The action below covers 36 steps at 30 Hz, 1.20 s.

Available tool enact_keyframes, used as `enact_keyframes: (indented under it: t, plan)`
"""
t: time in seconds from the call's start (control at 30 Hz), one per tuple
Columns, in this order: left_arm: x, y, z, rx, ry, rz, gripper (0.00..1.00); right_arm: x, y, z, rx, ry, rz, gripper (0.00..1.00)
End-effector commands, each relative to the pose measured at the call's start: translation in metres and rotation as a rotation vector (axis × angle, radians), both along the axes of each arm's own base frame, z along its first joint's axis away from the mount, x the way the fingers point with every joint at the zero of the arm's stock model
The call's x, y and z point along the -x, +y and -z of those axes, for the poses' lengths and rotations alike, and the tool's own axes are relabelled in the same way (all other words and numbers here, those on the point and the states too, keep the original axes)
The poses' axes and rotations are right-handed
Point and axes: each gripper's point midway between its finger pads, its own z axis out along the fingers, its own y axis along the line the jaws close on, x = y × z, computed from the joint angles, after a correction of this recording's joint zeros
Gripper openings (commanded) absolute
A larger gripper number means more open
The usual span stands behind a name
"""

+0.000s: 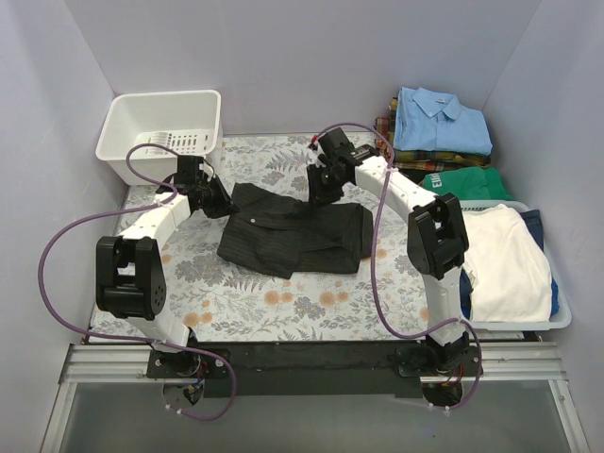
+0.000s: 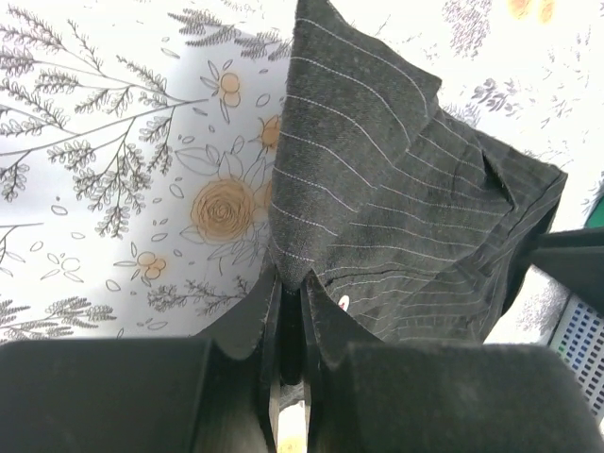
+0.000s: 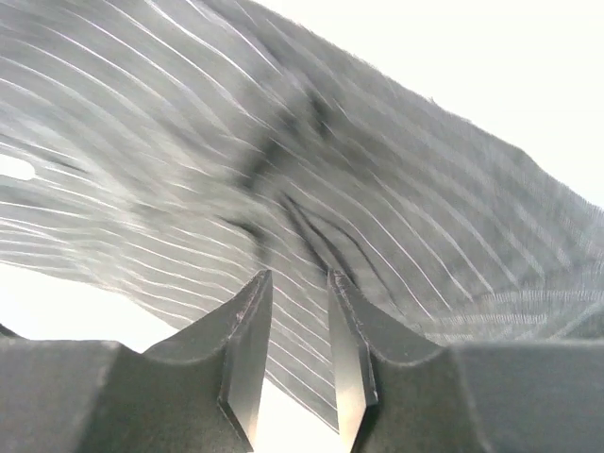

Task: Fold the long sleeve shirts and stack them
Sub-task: Fold the shirt

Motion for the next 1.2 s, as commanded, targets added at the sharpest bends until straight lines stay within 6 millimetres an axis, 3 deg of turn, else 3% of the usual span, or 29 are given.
enact_keyframes:
  t: [0.0,0.03,0.17,0.3,0.37,0.53,0.73,0.8,0.9,1.0,1.03,1.07,1.13,1.17]
  plan:
    - [0.002,0.002,-0.011,-0.008,-0.019,0.015,0.00,-0.020,0.039,-0.067,-0.155,-0.154,-0.071,0.40]
    - [0.002,0.002,-0.011,-0.010,-0.018,0.015,0.00,-0.024,0.048,-0.080,-0.198,-0.162,-0.087,0.40]
    - [-0.001,0.003,-0.014,-0.012,-0.021,0.011,0.00,-0.022,0.061,-0.043,-0.210,-0.052,-0.101,0.36]
    - [0.000,0.004,-0.015,-0.019,-0.023,0.005,0.00,-0.010,0.064,-0.005,-0.201,0.058,-0.110,0.25]
    - [0.001,0.005,-0.015,-0.023,-0.022,0.004,0.00,-0.003,0.062,0.018,-0.175,0.116,-0.094,0.19]
    - [0.004,0.008,-0.013,-0.037,-0.011,-0.006,0.00,-0.005,0.049,0.056,-0.087,0.152,-0.041,0.13]
    - [0.006,0.019,-0.021,-0.085,-0.034,-0.048,0.00,-0.018,0.028,0.079,-0.003,0.153,0.043,0.12]
    - [0.006,0.018,-0.022,-0.085,-0.035,-0.040,0.00,-0.024,0.027,0.078,-0.008,0.132,0.049,0.11]
    - [0.007,0.016,-0.024,-0.073,-0.036,-0.033,0.00,-0.042,0.038,0.055,-0.071,0.032,0.047,0.16]
    - [0.006,0.015,-0.026,-0.071,-0.041,-0.030,0.00,-0.052,0.049,0.010,-0.182,-0.103,0.019,0.26]
    - [0.005,0.014,-0.028,-0.066,-0.042,-0.026,0.00,-0.051,0.051,-0.017,-0.220,-0.164,0.003,0.29]
    - [0.005,0.014,-0.028,-0.065,-0.042,-0.025,0.00,-0.046,0.047,-0.015,-0.213,-0.182,-0.015,0.32]
    - [0.003,0.013,-0.030,-0.061,-0.048,-0.022,0.00,-0.041,0.046,-0.036,-0.230,-0.239,-0.030,0.39]
    - [0.002,0.012,-0.030,-0.057,-0.047,-0.019,0.00,-0.035,0.044,-0.032,-0.218,-0.232,-0.047,0.40]
